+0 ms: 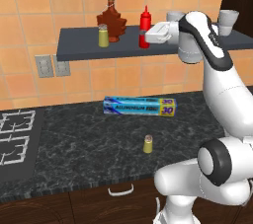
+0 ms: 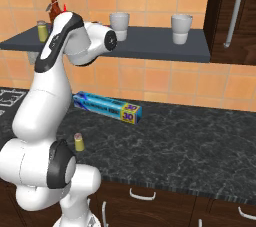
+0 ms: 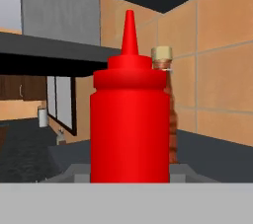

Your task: Put the shaker and condiment bottle from the counter next to their counterparts in the cabinet.

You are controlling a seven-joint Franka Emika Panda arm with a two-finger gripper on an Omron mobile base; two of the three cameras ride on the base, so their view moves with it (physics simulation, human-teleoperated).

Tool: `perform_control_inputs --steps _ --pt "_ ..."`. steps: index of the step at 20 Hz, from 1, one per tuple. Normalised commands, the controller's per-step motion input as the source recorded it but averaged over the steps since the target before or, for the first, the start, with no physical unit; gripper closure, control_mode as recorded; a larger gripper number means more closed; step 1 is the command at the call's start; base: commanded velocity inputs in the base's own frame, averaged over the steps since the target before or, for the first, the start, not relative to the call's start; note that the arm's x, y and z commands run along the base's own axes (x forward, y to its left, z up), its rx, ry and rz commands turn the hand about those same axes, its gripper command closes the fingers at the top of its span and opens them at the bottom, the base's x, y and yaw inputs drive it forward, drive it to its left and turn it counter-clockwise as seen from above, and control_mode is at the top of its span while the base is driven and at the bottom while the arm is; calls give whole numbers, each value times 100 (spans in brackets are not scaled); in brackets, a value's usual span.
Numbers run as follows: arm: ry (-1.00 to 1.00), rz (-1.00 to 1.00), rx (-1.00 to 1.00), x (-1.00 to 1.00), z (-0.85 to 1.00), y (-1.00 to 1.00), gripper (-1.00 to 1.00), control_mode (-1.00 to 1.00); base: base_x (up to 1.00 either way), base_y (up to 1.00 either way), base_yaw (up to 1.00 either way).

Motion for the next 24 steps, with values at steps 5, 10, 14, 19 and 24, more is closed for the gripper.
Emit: perform_control_inputs --steps 5,10,14,19,24 --pt "0 0 0 34 -1 7 100 -100 0 0 0" --pt "0 0 0 41 0 -1 100 -100 0 0 0" --pt "0 0 0 38 -4 0 100 -100 0 0 0" --pt "-3 0 0 40 -15 0 100 -100 0 0 0" --pt "-4 0 1 53 -15 0 100 -100 0 0 0"
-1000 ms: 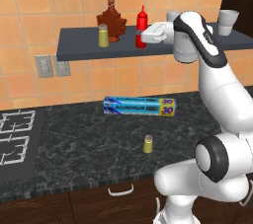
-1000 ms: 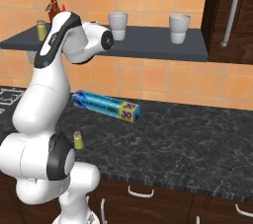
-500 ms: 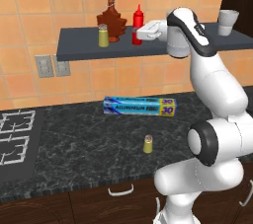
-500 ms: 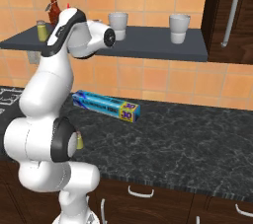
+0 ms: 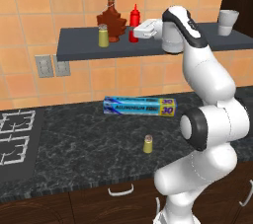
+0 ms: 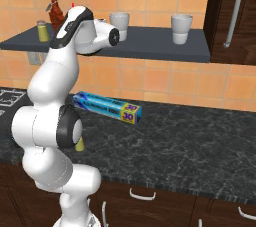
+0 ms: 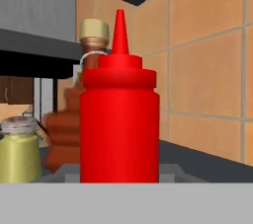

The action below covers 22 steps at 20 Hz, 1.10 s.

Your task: Put the shaker and condiment bottle from the counter next to their counterparts in the cabinet.

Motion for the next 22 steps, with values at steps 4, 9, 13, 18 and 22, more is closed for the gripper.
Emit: perform_control_inputs --steps 4,9,13,18,22 --pt "-4 0 1 43 -14 0 100 -100 0 0 0" --pt "-6 0 0 24 -16 0 -100 -100 0 0 0" --pt "4 0 0 0 6 0 -100 -100 0 0 0" --pt "11 -1 -2 0 42 0 -100 -100 0 0 0" --pt "8 -5 -3 -4 55 0 -100 -100 0 0 0"
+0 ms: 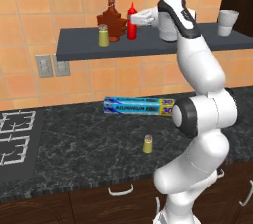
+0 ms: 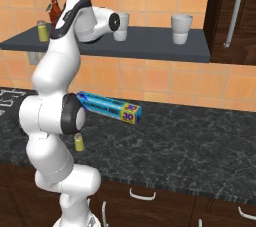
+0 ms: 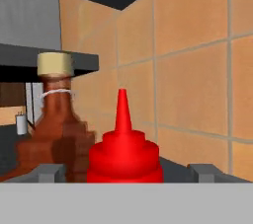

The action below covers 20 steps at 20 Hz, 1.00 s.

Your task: Put the shaker and condiment bottle from the counter next to their counterparts in the cabinet.

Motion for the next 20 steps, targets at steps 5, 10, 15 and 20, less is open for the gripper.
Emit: perform_control_inputs --steps 5,10,15,20 --pt "1 -6 -5 -32 49 -2 -100 -100 0 0 0" --pt "0 -4 -6 -67 44 -31 -100 -100 0 0 0" --pt "-17 0 -5 -98 12 -54 -100 -100 0 0 0" --pt "-43 0 -1 -100 -40 -43 -100 -100 0 0 0"
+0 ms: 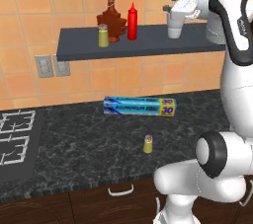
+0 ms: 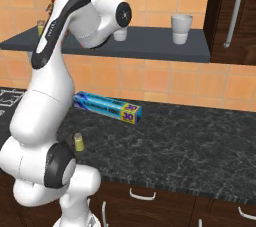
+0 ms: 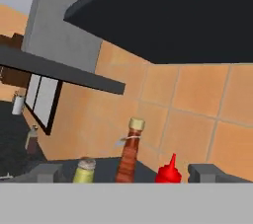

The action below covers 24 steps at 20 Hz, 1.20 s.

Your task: Put the shaker and condiment bottle from the counter next to their counterparts in the cabinet.

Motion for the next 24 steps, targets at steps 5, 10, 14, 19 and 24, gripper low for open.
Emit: perform_control_inputs --steps 5,10,14,19,24 --pt "-48 0 -2 -100 -79 -30 -100 -100 0 0 0" --pt "-36 0 -10 -100 -85 -35 -100 -100 0 0 0" --pt "-8 0 -20 -100 -57 -71 -100 -100 0 0 0" --pt "0 0 -29 -68 -56 -83 -100 -100 0 0 0" --pt "0 15 -20 -7 -87 -65 -100 -100 0 0 0"
